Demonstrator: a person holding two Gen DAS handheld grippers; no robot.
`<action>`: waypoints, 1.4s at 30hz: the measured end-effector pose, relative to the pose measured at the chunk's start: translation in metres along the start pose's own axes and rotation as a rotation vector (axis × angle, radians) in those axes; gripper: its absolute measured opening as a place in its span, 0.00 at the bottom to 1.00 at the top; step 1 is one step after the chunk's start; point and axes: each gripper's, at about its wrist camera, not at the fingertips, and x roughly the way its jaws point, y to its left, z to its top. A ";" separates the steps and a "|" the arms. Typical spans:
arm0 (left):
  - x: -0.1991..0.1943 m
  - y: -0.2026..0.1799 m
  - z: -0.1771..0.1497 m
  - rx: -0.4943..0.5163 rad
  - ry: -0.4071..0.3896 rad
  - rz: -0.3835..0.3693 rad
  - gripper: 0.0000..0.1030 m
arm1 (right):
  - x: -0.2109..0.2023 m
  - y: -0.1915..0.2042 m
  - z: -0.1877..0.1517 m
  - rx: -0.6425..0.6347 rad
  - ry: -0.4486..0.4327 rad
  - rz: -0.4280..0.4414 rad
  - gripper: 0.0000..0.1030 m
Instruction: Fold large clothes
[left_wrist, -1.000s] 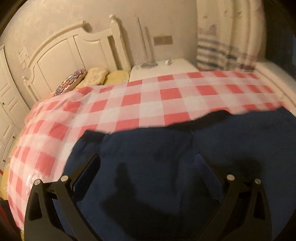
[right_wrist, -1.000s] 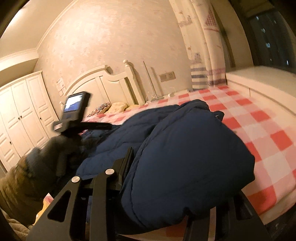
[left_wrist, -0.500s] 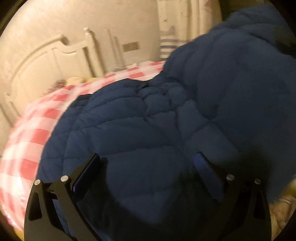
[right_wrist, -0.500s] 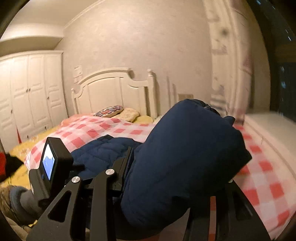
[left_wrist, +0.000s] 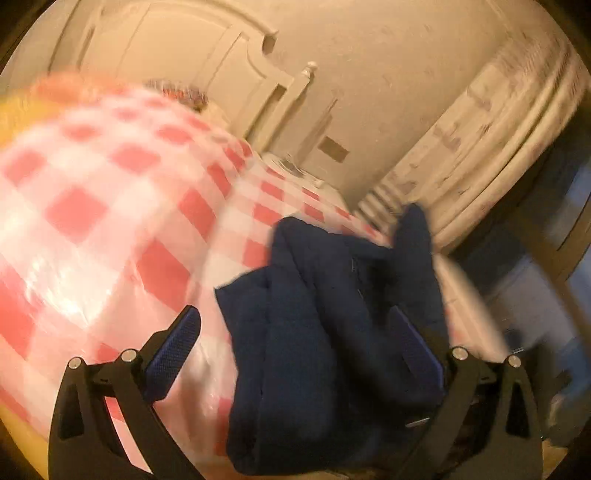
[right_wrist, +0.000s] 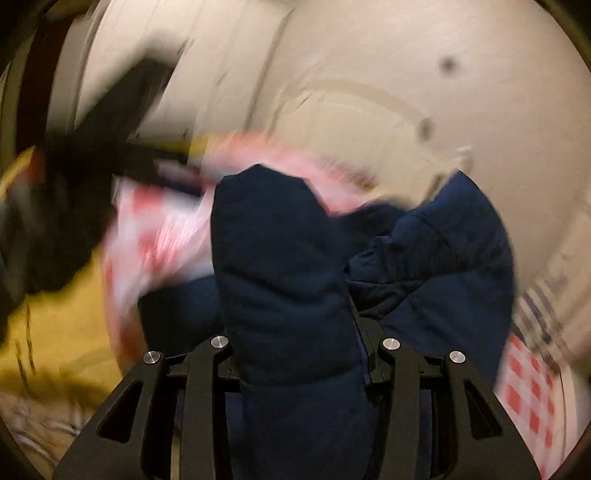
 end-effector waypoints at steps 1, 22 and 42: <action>0.003 0.007 -0.001 -0.035 0.021 -0.035 0.98 | 0.005 0.013 -0.002 -0.073 0.007 -0.049 0.45; 0.184 -0.116 0.045 0.413 0.518 -0.063 0.96 | -0.026 0.022 -0.012 -0.152 -0.104 -0.083 0.58; 0.103 -0.157 0.041 0.449 0.236 -0.078 0.10 | -0.059 -0.031 -0.121 0.141 0.059 -0.179 0.96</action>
